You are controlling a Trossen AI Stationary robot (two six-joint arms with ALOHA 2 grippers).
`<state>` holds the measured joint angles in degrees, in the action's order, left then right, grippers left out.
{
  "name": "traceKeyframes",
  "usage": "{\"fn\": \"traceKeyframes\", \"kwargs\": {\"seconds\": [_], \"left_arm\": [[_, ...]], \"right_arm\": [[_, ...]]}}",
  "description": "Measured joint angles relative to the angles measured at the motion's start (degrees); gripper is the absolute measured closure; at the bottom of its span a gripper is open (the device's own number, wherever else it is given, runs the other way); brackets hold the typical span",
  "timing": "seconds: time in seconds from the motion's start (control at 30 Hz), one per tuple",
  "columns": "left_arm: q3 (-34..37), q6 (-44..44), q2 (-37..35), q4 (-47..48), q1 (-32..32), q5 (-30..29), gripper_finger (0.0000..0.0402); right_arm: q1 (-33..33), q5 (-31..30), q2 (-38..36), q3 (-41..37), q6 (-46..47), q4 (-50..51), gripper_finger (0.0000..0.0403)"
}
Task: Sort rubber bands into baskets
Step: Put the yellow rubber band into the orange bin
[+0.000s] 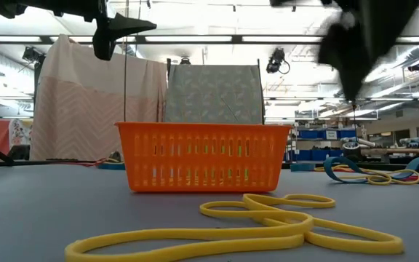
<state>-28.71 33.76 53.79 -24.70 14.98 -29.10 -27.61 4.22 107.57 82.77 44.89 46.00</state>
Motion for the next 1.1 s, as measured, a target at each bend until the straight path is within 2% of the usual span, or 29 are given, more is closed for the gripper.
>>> {"fn": "traceKeyframes", "kwargs": {"seconds": [0.17,0.3,0.7,0.87,0.93,1.03,1.07,1.1], "left_arm": [[0.0,0.2,0.0,0.6,0.0,0.0,0.0161],[0.0,-0.2,0.0,0.6,0.0,0.0,0.0161],[0.0,-0.5,0.0,0.7,0.0,0.0,0.0161],[0.0,-0.5,0.0,0.7,0.0,0.0,0.0161],[0.0,-0.5,0.0,0.7,0.0,0.0,0.0161],[0.0,-0.5,0.0,0.7,0.0,0.0,0.0161],[0.0,-0.5,0.0,0.7,0.0,0.0,0.0161],[0.0,-0.5,0.0,0.7,0.0,0.0,0.0161]], "right_arm": [[1.0,-1.6,0.1,-10.9,23.4,-12.4,0.0169],[3.0,-3.9,0.1,-13.8,30.4,-18.4,0.0188],[2.5,-4.5,0.2,-14.0,31.4,-18.2,0.0204],[0.9,-3.1,0.2,-14.0,25.7,-29.3,0.0215],[0.2,-1.2,0.2,-14.0,24.6,-32.1,0.0247],[-0.4,-1.2,0.2,-14.0,23.5,-33.8,0.0346],[-0.3,-1.8,0.2,-14.0,22.8,-33.8,0.0374],[-0.1,-3.0,0.1,-14.0,22.6,-33.4,0.0385]]}}
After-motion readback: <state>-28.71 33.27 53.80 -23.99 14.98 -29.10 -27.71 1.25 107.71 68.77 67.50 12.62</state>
